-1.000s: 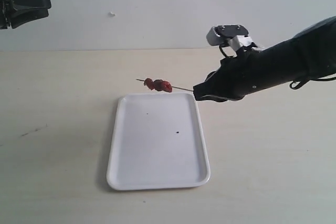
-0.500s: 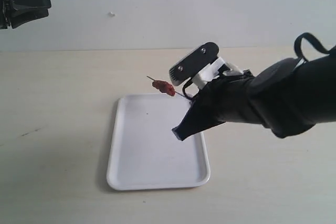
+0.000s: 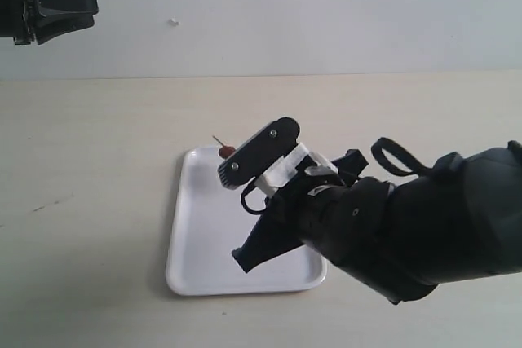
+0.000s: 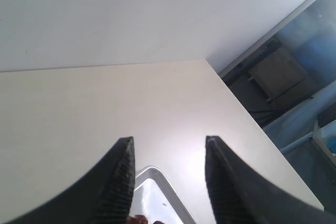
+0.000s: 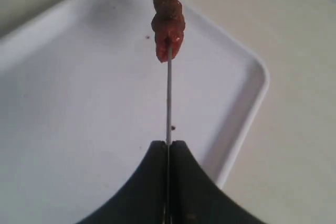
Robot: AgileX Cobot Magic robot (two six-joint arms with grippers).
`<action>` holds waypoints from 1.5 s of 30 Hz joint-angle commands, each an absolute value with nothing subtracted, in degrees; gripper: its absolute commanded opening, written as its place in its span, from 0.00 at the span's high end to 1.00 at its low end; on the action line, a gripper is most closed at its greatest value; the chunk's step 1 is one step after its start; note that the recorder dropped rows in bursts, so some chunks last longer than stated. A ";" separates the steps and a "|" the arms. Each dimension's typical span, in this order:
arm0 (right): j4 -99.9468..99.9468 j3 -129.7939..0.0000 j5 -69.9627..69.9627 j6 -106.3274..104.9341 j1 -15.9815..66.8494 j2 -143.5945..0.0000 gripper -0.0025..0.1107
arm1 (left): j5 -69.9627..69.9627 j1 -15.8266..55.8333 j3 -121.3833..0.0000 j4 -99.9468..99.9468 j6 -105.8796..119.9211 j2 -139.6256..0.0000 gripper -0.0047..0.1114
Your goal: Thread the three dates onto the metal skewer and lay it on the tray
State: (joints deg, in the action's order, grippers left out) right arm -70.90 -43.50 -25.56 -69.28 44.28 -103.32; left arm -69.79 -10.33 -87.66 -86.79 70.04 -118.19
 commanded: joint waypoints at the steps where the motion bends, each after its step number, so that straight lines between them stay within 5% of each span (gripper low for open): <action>1: -73.85 -43.13 -25.41 -68.84 44.68 -105.83 0.97 | -69.96 -9.53 -87.51 -87.72 70.15 -117.88 0.59; 5: -75.15 -43.13 -24.59 -69.49 44.68 -105.98 0.86 | -69.96 -9.53 -87.51 -87.72 70.15 -117.88 0.59; 11: -76.07 -43.13 -22.61 -69.49 44.68 -105.98 0.55 | -69.96 -9.56 -87.51 -87.72 70.26 -117.88 0.59; 15: -76.43 -43.13 -24.70 -69.49 44.68 -105.72 0.49 | -69.96 -9.56 -87.51 -87.85 70.20 -117.88 0.59; 20: -79.95 -43.13 -28.83 -70.91 44.68 -103.10 0.49 | -69.96 -9.56 -87.51 -88.18 70.87 -117.88 0.64; 21: -81.83 -43.13 -29.27 -73.31 44.68 -101.26 0.49 | -69.96 -9.56 -87.51 -88.06 70.87 -117.88 0.77; 24: -82.97 -42.25 -29.37 -75.37 44.68 -97.95 0.49 | -69.96 -9.56 -87.51 -87.11 71.07 -117.73 0.96; 33: -75.57 -32.20 -32.88 -66.76 44.68 -81.22 0.54 | -68.96 -9.68 -70.68 -94.98 87.59 -101.04 0.96; 38: -75.57 -28.91 -32.18 -66.26 44.68 -74.54 0.56 | -47.77 -9.68 -52.82 -99.95 99.29 -82.49 0.96; 40: -75.57 -28.16 -28.29 -66.14 44.68 -71.63 0.61 | -39.90 -9.68 -46.77 -99.95 102.76 -73.80 0.96; 45: -73.88 -27.18 -16.59 -65.68 44.68 -65.25 0.92 | -33.47 -9.68 -34.52 -99.95 103.01 -54.46 0.96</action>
